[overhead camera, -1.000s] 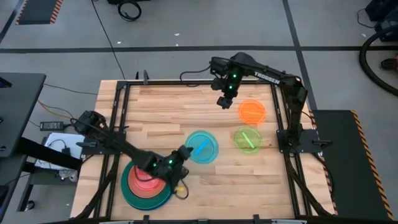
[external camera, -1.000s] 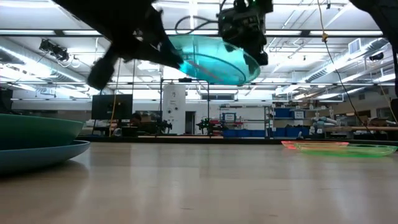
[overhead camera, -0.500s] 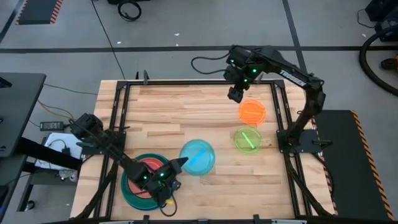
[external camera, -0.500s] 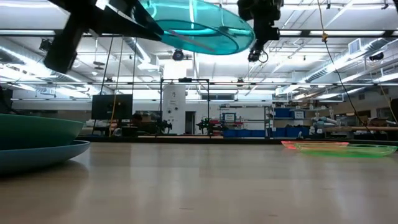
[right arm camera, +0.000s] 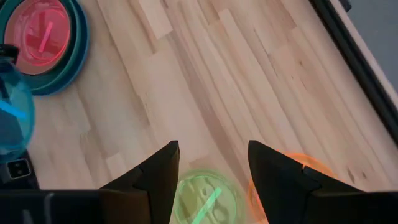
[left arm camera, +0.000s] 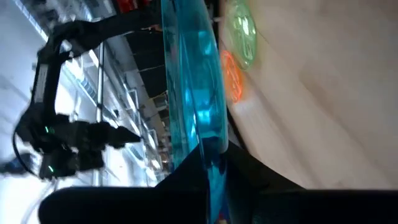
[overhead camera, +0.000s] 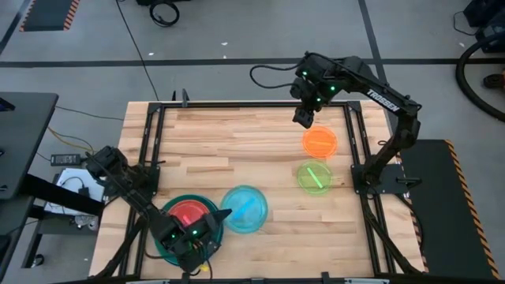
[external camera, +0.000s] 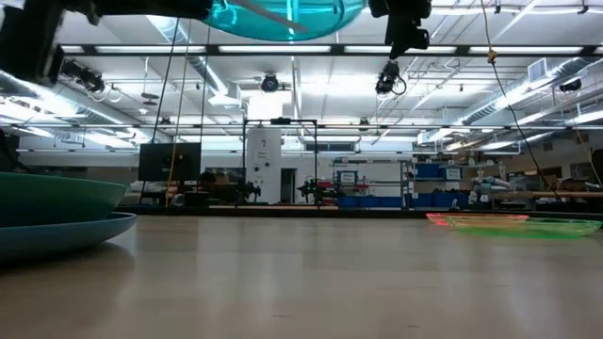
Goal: Stack plastic plates
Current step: Stack the light blue plate on top of the pink plate
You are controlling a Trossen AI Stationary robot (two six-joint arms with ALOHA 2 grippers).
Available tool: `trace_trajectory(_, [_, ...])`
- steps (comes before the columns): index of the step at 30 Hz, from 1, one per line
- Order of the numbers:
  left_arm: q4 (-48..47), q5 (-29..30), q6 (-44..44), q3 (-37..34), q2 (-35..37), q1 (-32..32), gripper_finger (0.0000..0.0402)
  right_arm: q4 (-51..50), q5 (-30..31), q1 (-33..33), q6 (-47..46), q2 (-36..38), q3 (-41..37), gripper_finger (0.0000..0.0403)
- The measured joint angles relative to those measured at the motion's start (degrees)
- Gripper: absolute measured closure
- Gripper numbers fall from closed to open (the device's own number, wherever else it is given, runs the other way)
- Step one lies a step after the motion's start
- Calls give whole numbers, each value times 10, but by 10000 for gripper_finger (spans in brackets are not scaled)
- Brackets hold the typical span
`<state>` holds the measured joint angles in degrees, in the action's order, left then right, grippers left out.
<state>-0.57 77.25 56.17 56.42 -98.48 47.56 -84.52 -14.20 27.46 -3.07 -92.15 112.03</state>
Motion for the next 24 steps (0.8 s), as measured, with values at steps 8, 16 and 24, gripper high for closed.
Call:
trace_trajectory(8, [-2,21,-263,3,2,73,365,62,42,-31,3,-4,-12,202])
trace_trajectory(16, [-18,26,-423,38,7,132,375,152,43,-96,-2,-3,-58,202])
trace_trajectory(24, [-64,-123,-547,38,7,83,376,181,54,-147,-4,-3,-99,202])
